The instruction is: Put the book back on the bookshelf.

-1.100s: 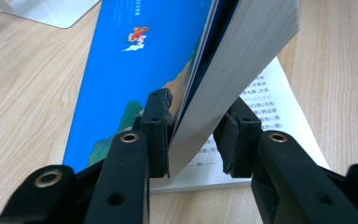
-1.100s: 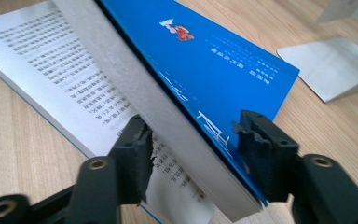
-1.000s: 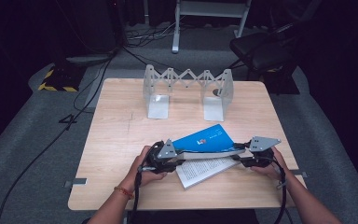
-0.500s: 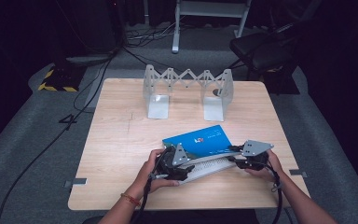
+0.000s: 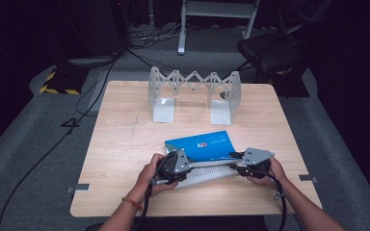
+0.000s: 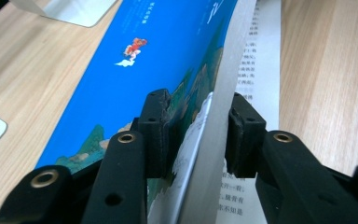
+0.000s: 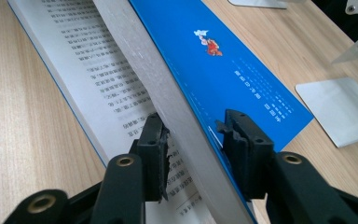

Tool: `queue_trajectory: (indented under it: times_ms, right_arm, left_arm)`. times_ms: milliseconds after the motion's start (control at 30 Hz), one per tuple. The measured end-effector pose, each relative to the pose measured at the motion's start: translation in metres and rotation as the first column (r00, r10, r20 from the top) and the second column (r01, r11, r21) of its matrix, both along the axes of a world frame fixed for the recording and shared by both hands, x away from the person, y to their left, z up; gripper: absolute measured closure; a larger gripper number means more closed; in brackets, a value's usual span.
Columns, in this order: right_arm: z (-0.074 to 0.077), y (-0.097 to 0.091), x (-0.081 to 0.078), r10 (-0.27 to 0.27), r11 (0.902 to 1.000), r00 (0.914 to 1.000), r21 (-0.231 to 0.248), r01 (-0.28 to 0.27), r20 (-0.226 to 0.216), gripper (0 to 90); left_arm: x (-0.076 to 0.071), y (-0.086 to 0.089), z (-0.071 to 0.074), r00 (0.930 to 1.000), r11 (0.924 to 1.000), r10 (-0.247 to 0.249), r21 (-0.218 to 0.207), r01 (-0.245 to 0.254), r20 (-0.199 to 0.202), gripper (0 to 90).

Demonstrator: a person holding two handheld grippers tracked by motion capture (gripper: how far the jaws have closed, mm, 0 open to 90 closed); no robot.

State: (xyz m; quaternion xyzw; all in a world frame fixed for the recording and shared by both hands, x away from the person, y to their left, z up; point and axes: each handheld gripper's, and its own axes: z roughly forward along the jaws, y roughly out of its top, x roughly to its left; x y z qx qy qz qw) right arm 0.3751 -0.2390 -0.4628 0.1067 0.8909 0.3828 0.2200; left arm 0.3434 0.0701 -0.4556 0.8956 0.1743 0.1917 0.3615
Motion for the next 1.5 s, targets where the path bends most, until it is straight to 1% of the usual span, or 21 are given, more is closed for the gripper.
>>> queue_trajectory:
  times_ms: [33,133,233,300,433,467,533,667,700,733,767,833,900,933,967,1033,1167,1267,1333,1400,1500]
  right_arm:
    - [-0.002,-0.001,0.000,0.011,0.9999,0.9999,0.008,-0.011,0.002,58.9]
    - [-0.005,-0.005,0.005,0.014,0.9982,0.9997,0.058,-0.013,-0.020,53.8]
    - [-0.010,-0.014,0.012,-0.037,0.9980,0.9991,0.051,0.038,-0.021,49.6]
    - [-0.012,-0.022,0.016,-0.031,0.9962,0.9987,0.081,0.034,-0.040,50.9]
    - [-0.010,-0.026,0.014,-0.033,0.9979,0.9995,0.057,0.032,0.005,61.2]
    - [-0.009,-0.027,0.014,-0.032,0.9979,0.9994,0.058,0.031,0.014,61.7]
    - [-0.006,-0.026,0.012,-0.037,0.9977,0.9990,0.058,0.036,0.026,61.7]
    - [-0.003,-0.023,0.010,-0.030,0.9993,0.9978,0.025,0.028,0.060,61.7]
    - [-0.002,-0.022,0.009,-0.027,0.9995,0.9970,0.014,0.027,0.073,61.5]
    - [-0.001,-0.022,0.009,-0.029,0.9995,0.9964,0.012,0.028,0.079,61.4]
    - [-0.001,-0.021,0.009,-0.027,0.9996,0.9967,0.014,0.027,0.076,61.2]
    - [0.001,-0.023,0.012,-0.032,0.9985,0.9984,0.047,0.030,0.047,59.4]
    - [0.002,-0.026,0.015,-0.025,0.9944,0.9996,0.103,0.024,0.011,57.0]
    - [0.003,-0.027,0.018,-0.012,0.9929,0.9999,0.118,0.013,-0.003,51.9]
    - [0.003,-0.027,0.018,-0.012,0.9929,0.9999,0.118,0.013,-0.003,51.9]
    - [0.003,-0.026,0.022,-0.016,0.9939,0.9997,0.109,0.018,-0.016,43.4]
    - [0.006,-0.023,0.029,0.005,0.9937,0.9996,0.112,-0.002,-0.028,39.0]
    - [0.008,-0.018,0.035,0.056,0.9909,0.9970,0.125,-0.049,-0.053,41.6]
    - [0.008,-0.014,0.035,0.119,0.9855,0.9914,0.128,-0.111,-0.054,54.2]
    - [0.009,-0.012,0.034,0.125,0.9853,0.9913,0.122,-0.120,-0.041,55.4]
    - [0.010,-0.009,0.031,0.144,0.9867,0.9891,0.082,-0.141,-0.032,58.3]
  left_arm:
    - [0.001,0.001,-0.001,0.9999,1.0000,-0.003,-0.005,0.003,-0.011,65.3]
    - [0.002,0.002,-0.001,0.9998,0.9998,-0.016,-0.009,0.016,-0.010,66.0]
    - [0.004,0.004,-0.001,0.9995,0.9995,-0.020,-0.025,0.019,-0.024,66.3]
    - [0.004,0.005,-0.001,0.9995,0.9996,-0.018,-0.024,0.017,-0.027,66.3]
    - [0.006,0.007,0.000,0.9990,0.9984,-0.015,-0.055,0.012,-0.042,65.1]
    - [0.005,0.007,0.001,0.9993,0.9986,-0.018,-0.050,0.016,-0.032,64.5]
    - [0.003,0.005,0.001,0.9989,0.9989,-0.017,-0.044,0.016,-0.043,60.6]
    - [0.000,-0.001,0.001,0.9990,1.0000,-0.006,-0.001,0.006,-0.044,57.8]
    - [-0.001,-0.002,0.002,0.9994,0.9998,-0.011,0.019,0.011,-0.033,58.6]
    - [-0.003,-0.002,0.003,0.9997,0.9984,-0.024,0.051,0.024,0.005,63.3]
    - [-0.003,-0.002,0.004,0.9996,0.9981,-0.025,0.057,0.024,0.016,69.4]
    - [-0.001,0.001,0.005,0.9996,0.9986,-0.026,0.047,0.025,0.014,71.5]
    - [0.001,0.004,0.004,0.9994,0.9990,-0.034,0.031,0.034,0.007,72.1]
    - [0.001,0.005,0.004,0.9996,0.9990,-0.030,0.033,0.030,0.000,72.1]
    - [0.001,0.005,0.004,0.9996,0.9990,-0.030,0.033,0.030,0.000,72.0]
    - [0.003,0.009,0.002,0.9994,0.9994,-0.034,0.007,0.034,-0.011,71.9]
    - [0.006,0.014,0.002,0.9989,0.9991,-0.036,-0.022,0.035,-0.029,71.7]
    - [0.007,0.017,0.001,0.9988,0.9989,-0.034,-0.032,0.033,-0.035,71.5]
    - [0.007,0.018,0.001,0.9984,0.9986,-0.036,-0.039,0.034,-0.043,71.0]
    - [0.008,0.019,0.001,0.9982,0.9988,-0.029,-0.041,0.027,-0.053,69.3]
    - [0.007,0.016,0.003,0.9963,0.9992,-0.018,-0.036,0.015,-0.084,64.7]
